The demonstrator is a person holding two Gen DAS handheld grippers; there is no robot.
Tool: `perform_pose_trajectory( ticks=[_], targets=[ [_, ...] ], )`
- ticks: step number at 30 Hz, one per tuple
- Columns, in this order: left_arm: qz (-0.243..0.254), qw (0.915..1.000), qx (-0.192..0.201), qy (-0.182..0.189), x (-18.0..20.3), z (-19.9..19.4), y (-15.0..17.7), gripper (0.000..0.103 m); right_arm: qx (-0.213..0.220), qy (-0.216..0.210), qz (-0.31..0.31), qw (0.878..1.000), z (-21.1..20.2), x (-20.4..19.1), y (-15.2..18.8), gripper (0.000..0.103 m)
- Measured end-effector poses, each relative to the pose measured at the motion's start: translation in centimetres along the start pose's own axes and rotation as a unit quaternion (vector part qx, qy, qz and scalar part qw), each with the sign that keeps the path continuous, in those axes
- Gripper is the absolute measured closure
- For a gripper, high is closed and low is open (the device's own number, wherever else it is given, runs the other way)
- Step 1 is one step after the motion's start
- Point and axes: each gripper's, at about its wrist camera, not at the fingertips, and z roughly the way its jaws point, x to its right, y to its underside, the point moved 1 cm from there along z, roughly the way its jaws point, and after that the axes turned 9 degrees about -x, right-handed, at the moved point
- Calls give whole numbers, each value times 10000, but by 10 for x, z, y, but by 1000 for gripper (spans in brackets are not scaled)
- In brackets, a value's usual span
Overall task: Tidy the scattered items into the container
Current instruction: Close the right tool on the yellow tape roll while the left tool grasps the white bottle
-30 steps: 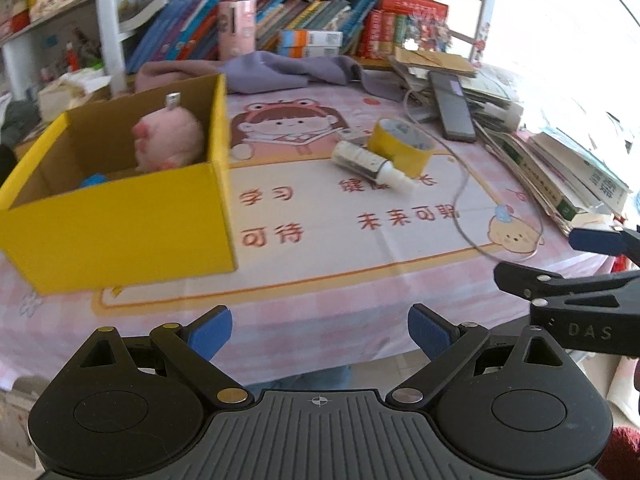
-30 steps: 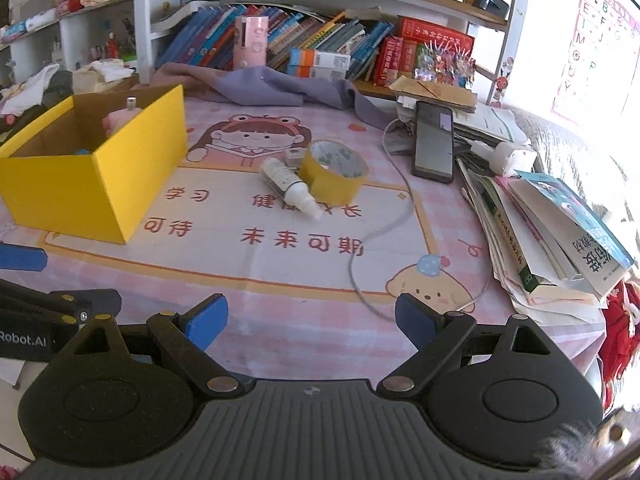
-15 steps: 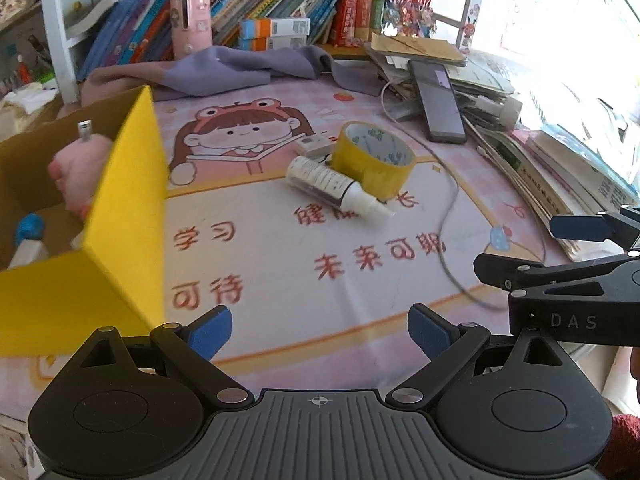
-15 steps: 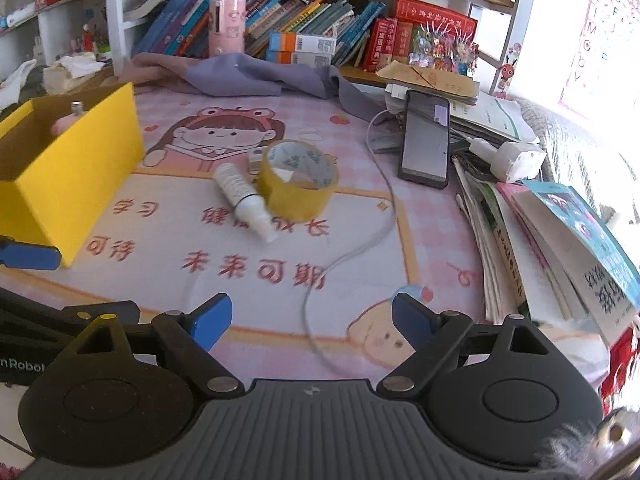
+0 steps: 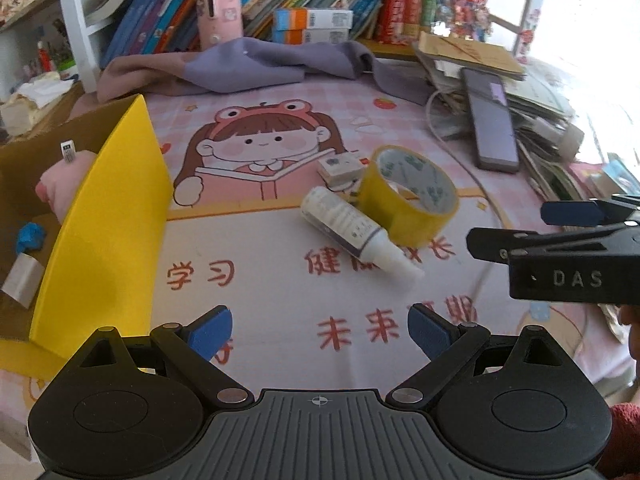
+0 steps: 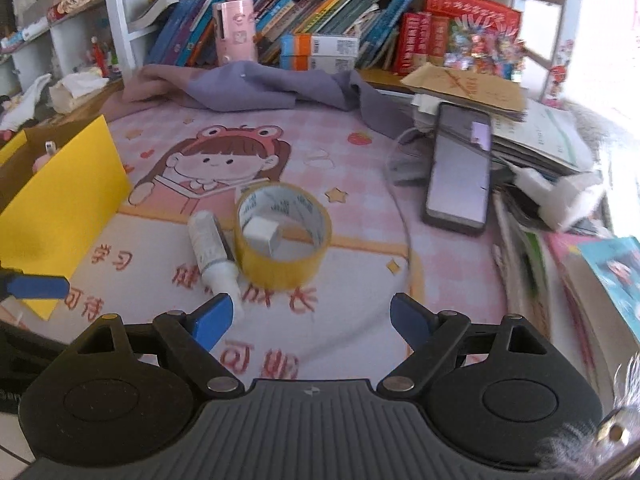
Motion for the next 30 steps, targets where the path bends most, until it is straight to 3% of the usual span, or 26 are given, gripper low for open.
perform_pose_trajectory(
  ticks=[7, 16, 20, 24, 28, 30],
  targets=[
    [-81, 9994, -56, -324, 6, 8, -14, 7, -209, -622, -140, 9977, 37, 8, -36, 14],
    [-261, 9970, 25, -731, 7, 7, -24, 7, -597, -943, -74, 9937, 85, 8, -59, 12],
    [-194, 9976, 157, -653, 14, 11, -34, 7, -576, -1085, -30, 9924, 95, 14, -65, 22],
    [-178, 9981, 1, -590, 21, 26, -48, 8, -497, -1140, -20, 9922, 90, 23, -65, 22],
    [-545, 9979, -204, -297, 21, 48, -63, 9, -219, -1111, 20, 9936, 75, 38, -64, 22],
    [-703, 9972, -211, -129, 20, 58, -71, 14, -113, -1057, 48, 9943, 69, 46, -64, 22]
  ],
)
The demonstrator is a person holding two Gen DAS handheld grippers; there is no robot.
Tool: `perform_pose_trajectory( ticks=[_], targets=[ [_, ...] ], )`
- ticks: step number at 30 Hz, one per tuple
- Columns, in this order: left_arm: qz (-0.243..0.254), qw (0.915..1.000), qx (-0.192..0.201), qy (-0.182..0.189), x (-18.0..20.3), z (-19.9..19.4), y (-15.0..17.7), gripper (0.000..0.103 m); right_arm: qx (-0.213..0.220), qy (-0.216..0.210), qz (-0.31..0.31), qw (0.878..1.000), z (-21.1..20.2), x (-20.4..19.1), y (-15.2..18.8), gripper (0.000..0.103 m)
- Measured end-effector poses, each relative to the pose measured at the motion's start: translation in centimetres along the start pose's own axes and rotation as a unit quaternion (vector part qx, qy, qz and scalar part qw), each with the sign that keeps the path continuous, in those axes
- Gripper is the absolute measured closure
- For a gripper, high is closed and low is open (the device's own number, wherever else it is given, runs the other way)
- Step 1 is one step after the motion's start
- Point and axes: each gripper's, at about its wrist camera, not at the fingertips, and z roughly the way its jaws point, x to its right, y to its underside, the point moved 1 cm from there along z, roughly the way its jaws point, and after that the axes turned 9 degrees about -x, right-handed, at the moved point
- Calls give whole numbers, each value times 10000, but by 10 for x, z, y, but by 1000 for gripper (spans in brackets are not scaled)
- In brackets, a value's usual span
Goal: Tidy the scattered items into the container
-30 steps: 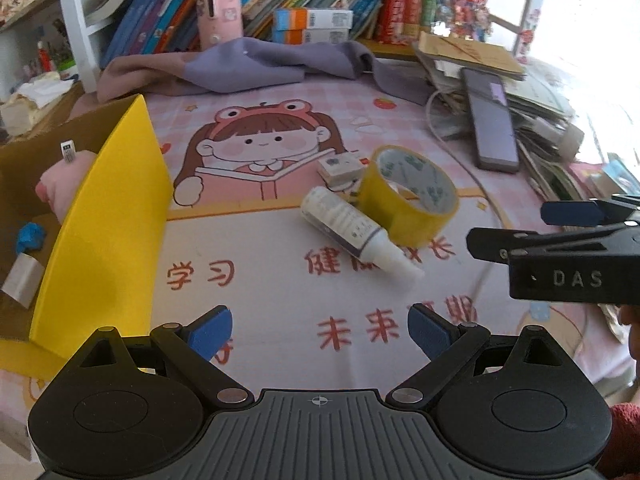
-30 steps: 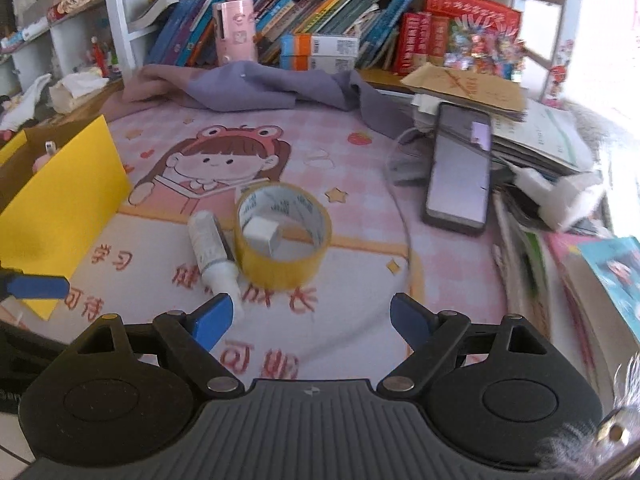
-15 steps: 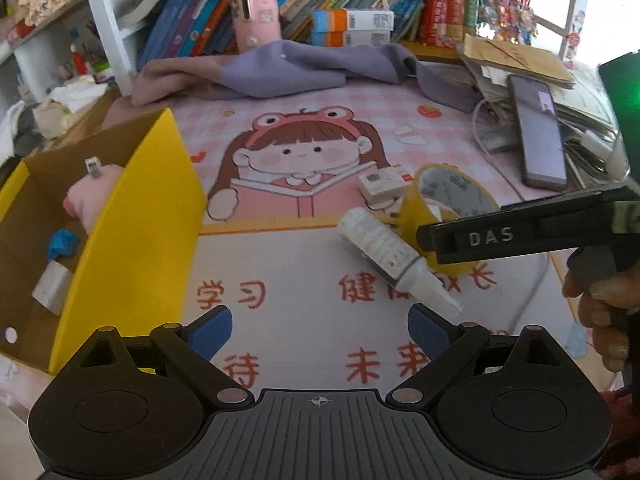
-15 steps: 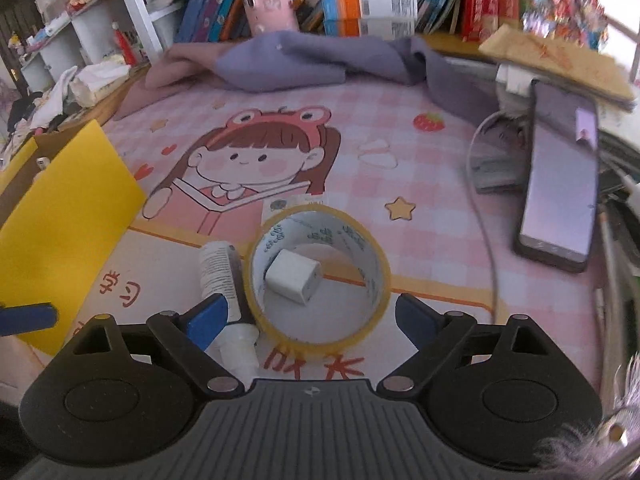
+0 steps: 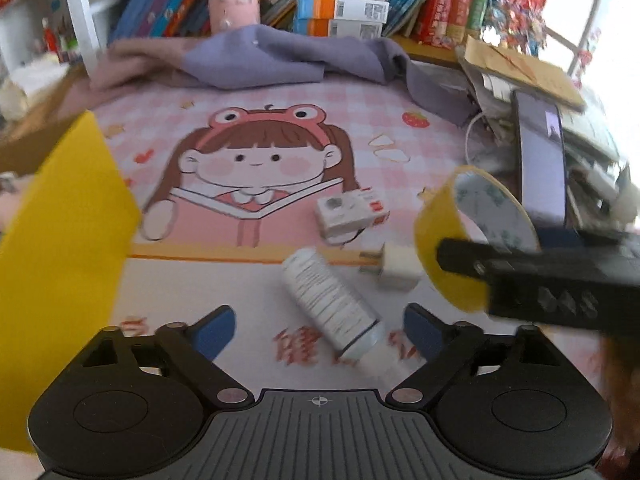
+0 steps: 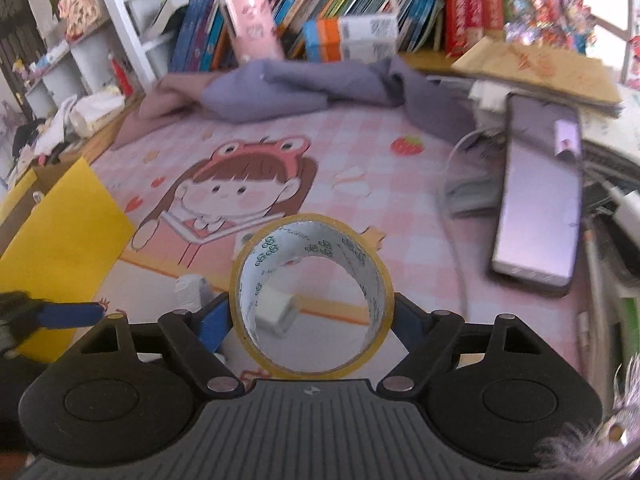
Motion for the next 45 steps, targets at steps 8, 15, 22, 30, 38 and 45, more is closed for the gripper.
perform_pose_trajectory(
  ticks=[8, 15, 22, 30, 38, 45],
  targets=[
    [38, 9996, -253, -147, 10, 27, -17, 45, 51, 160, 223, 9996, -5, 20, -2, 22],
    [66, 9988, -413, -258, 5, 35, -14, 61, -61, 163, 57, 9998, 3, 17, -4, 22],
    [226, 9989, -392, -82, 4, 32, -9, 72, -202, 143, -26, 9997, 10, 13, -4, 22],
    [34, 9997, -18, 226, -10, 1, -3, 72, -160, 131, -192, 9996, 2, 2, -3, 22],
    [-171, 9988, 152, 437, -22, -27, 12, 72, -40, 81, -251, 9996, -10, -11, 4, 22],
    [-62, 9972, 377, 635, -25, -51, 27, 72, 36, 129, -255, 9996, -27, -23, 14, 22]
  ],
)
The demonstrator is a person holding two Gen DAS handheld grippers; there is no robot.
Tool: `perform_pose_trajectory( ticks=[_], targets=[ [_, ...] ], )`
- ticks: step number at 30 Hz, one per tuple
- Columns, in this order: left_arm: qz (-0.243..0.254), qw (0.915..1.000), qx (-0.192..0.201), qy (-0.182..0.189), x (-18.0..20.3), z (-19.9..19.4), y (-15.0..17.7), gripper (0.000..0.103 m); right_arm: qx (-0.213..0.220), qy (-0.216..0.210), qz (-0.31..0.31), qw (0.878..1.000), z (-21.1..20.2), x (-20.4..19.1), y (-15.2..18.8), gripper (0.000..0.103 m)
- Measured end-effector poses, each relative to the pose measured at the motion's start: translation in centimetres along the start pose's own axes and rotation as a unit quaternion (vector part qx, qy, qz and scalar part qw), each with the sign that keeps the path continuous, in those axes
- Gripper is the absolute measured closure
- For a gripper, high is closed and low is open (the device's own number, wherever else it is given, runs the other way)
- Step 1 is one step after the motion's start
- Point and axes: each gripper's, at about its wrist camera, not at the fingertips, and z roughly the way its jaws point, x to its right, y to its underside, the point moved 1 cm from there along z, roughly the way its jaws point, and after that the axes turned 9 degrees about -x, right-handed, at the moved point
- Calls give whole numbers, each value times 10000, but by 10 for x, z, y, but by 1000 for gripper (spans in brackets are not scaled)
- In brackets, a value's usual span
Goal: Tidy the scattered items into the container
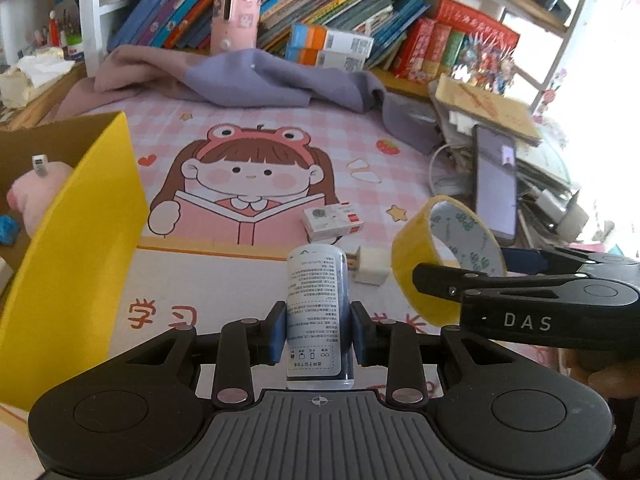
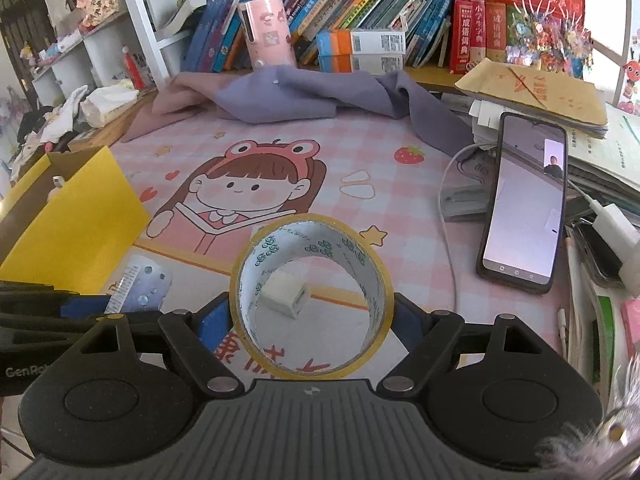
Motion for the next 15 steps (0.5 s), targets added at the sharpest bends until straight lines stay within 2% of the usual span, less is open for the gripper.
perform_pose_trajectory(
  ticks=[8, 15],
  targets=[
    [-56, 9991, 211, 367, -20, -32, 24, 72, 194, 168, -109, 9996, -29, -29, 18, 23],
    [183, 9973, 305, 637, -43, -56, 48, 72, 304, 465, 217, 9982, -46, -60, 42, 23]
  ],
)
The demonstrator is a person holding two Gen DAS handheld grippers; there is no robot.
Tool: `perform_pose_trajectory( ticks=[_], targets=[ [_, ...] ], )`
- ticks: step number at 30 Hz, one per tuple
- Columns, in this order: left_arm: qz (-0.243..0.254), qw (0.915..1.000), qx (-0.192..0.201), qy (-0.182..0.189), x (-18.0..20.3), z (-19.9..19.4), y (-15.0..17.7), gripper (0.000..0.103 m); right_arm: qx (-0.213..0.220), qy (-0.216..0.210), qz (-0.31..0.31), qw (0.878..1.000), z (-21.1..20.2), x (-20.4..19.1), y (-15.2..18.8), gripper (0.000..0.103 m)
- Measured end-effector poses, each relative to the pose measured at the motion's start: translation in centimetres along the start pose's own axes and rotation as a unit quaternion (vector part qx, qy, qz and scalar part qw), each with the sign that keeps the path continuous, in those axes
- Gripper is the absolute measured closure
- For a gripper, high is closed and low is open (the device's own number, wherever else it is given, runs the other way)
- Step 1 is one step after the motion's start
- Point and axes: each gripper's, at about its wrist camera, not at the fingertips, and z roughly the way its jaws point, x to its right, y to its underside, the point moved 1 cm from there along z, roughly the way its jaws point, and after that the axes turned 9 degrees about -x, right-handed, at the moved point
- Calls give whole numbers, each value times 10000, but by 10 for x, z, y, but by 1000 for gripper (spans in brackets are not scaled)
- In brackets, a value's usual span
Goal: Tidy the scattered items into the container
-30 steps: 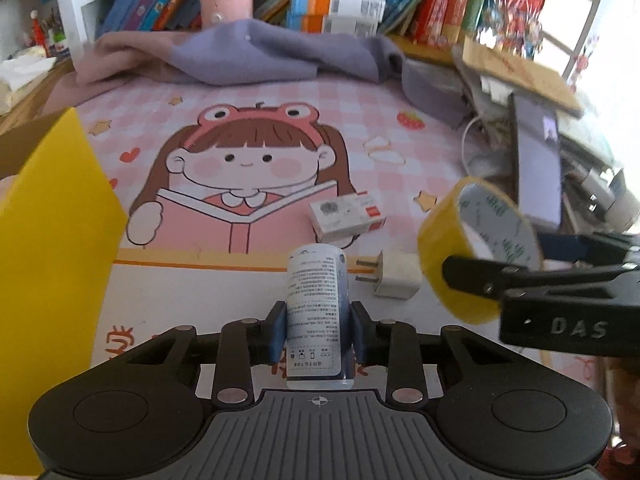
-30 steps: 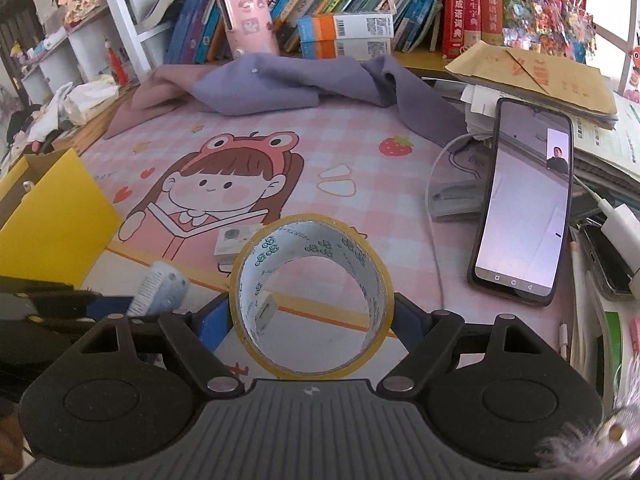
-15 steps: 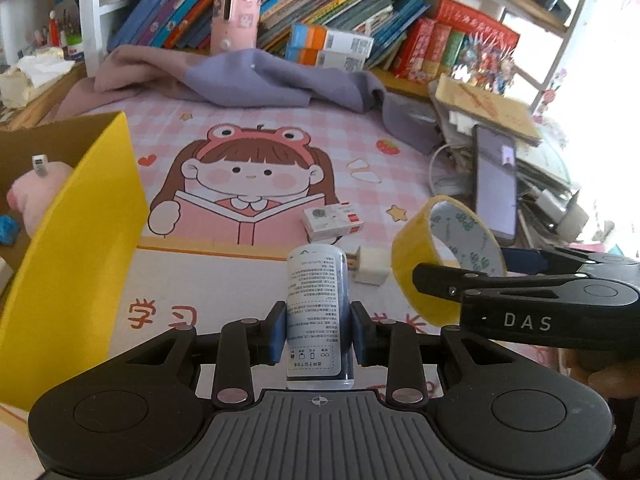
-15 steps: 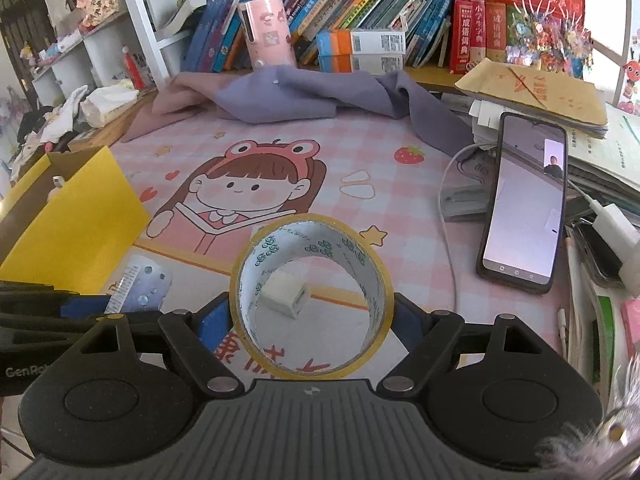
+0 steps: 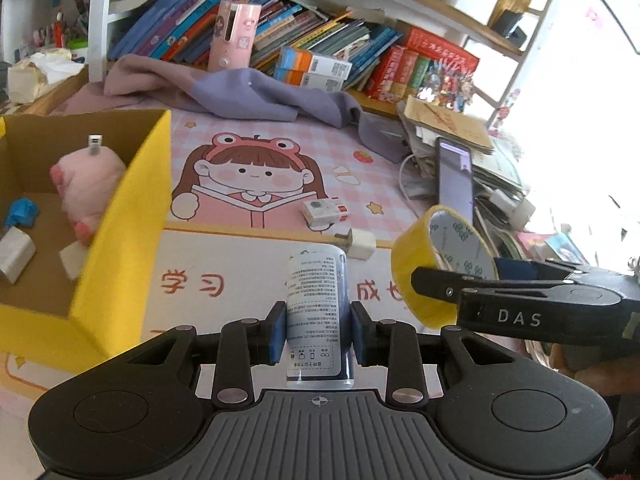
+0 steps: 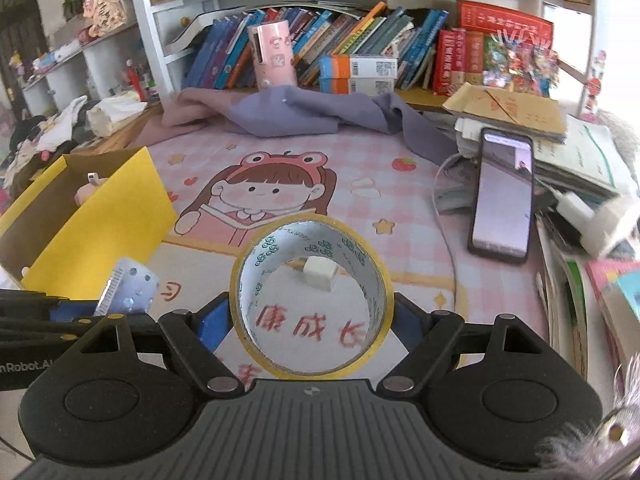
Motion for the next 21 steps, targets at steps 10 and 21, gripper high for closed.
perform_pose_trajectory(
  ticks=[10, 21],
  targets=[
    [203, 9993, 26, 311, -44, -49, 53, 72, 58, 435, 176, 9989, -38, -74, 55, 23],
    [343, 9986, -24, 413, -81, -97, 100, 72, 126, 511, 416, 9977, -71, -145, 113, 23]
  ],
)
